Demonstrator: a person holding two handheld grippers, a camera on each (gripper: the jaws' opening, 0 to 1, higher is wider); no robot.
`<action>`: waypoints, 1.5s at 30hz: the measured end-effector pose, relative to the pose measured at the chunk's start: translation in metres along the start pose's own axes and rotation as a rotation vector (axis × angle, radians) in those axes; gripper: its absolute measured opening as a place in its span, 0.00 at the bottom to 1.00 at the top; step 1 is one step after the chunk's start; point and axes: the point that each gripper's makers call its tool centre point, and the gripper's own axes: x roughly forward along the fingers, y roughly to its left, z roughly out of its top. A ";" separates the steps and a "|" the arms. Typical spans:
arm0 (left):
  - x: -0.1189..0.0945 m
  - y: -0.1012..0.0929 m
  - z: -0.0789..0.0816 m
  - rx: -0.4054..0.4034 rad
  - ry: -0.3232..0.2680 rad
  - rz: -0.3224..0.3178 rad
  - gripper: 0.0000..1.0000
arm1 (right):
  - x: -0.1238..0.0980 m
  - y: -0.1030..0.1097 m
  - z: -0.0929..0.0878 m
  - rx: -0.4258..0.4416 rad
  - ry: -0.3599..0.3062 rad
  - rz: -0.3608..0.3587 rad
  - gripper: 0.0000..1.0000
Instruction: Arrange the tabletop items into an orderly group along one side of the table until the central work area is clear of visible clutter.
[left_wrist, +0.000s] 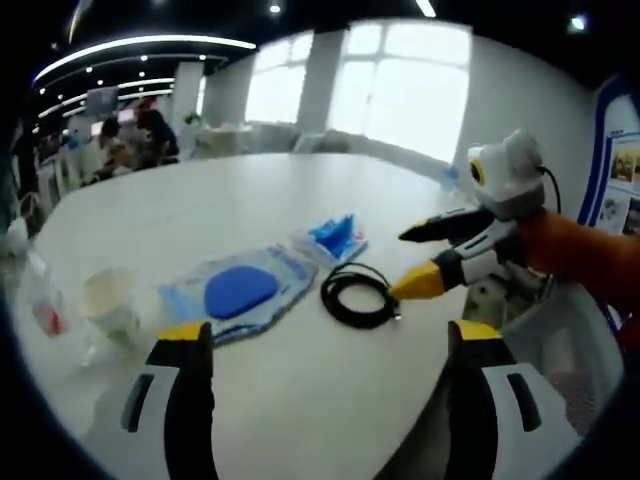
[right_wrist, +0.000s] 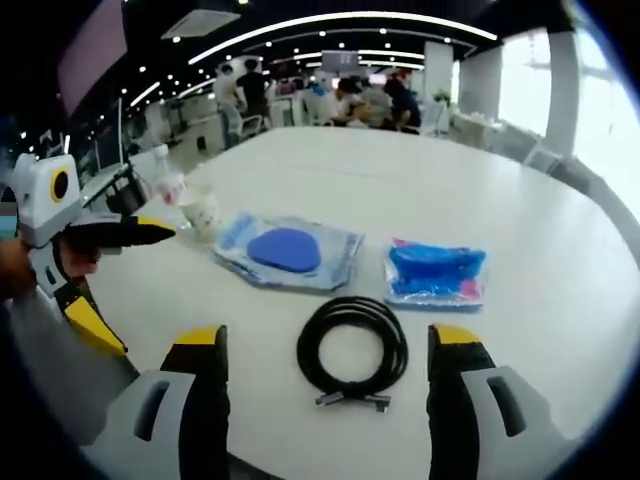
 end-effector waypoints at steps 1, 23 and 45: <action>-0.006 0.002 0.002 -0.008 -0.010 0.006 0.96 | -0.002 0.003 0.000 0.005 -0.001 0.005 0.82; -0.104 0.039 -0.003 -0.052 -0.125 0.060 0.99 | -0.034 0.017 0.009 -0.058 -0.137 0.098 0.88; -0.146 0.075 -0.015 -0.066 -0.157 0.068 0.99 | -0.046 -0.003 0.016 -0.101 -0.292 0.067 1.00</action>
